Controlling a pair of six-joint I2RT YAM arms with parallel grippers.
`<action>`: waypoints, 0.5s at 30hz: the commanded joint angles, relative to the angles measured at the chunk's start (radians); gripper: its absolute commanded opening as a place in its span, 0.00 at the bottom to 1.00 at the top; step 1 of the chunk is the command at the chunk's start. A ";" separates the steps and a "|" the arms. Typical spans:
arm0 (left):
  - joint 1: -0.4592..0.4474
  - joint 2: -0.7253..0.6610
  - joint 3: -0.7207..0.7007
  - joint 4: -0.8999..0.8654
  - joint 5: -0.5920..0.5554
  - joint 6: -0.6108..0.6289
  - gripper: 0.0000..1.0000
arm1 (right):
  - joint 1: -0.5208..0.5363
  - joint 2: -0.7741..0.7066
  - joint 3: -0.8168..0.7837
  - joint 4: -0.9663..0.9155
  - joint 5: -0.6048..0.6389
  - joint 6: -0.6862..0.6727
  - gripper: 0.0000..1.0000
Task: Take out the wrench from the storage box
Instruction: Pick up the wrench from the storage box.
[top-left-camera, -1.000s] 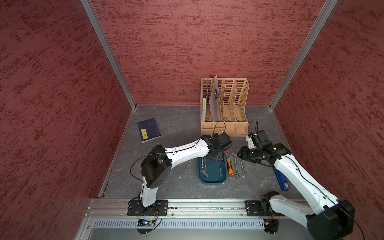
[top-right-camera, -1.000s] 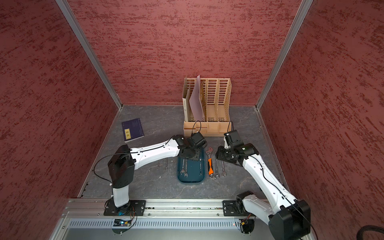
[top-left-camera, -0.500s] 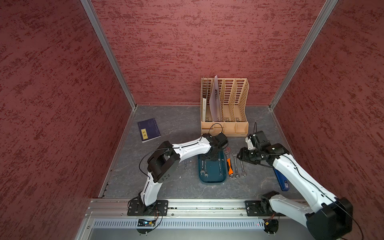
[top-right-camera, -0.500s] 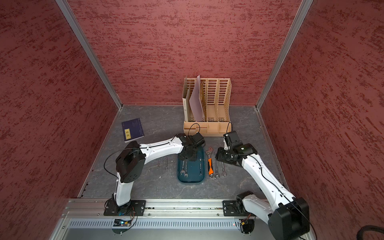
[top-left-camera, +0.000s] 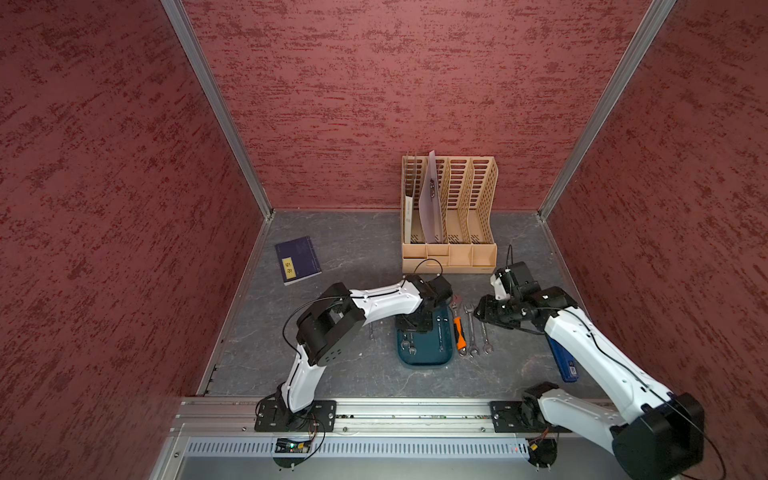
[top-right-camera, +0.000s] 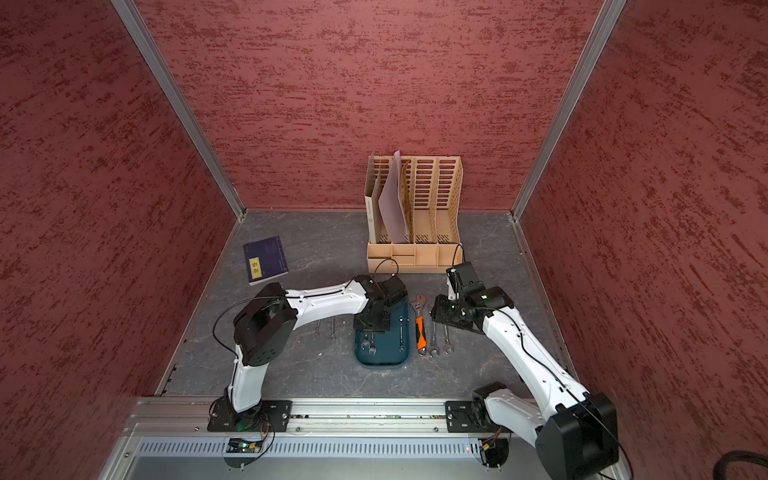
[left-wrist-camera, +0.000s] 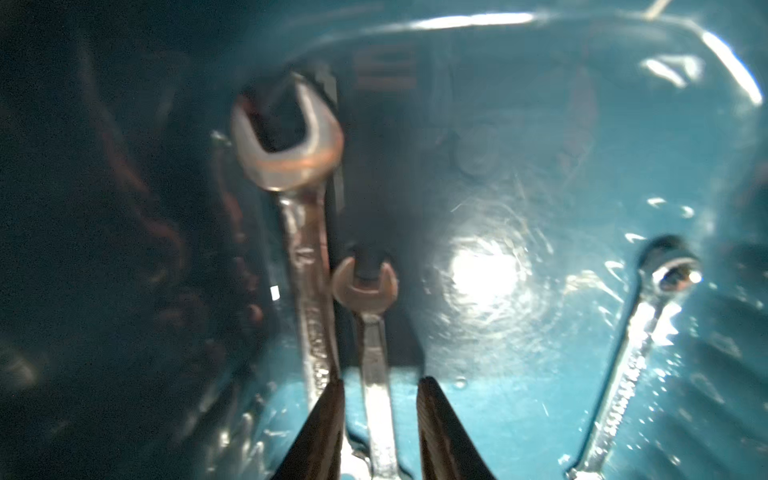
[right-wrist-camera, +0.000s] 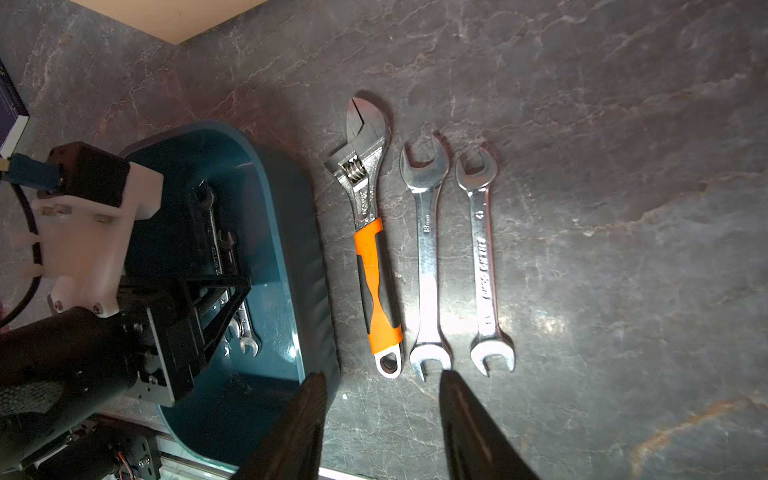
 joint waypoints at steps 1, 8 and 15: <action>-0.009 0.042 -0.003 0.001 0.010 -0.014 0.30 | -0.007 0.001 -0.013 0.026 0.000 0.010 0.49; -0.015 0.070 -0.001 -0.014 -0.003 -0.018 0.27 | -0.006 0.002 -0.019 0.030 -0.001 0.009 0.50; -0.012 0.077 -0.003 0.003 -0.015 -0.007 0.15 | -0.006 0.002 -0.025 0.032 -0.003 0.009 0.50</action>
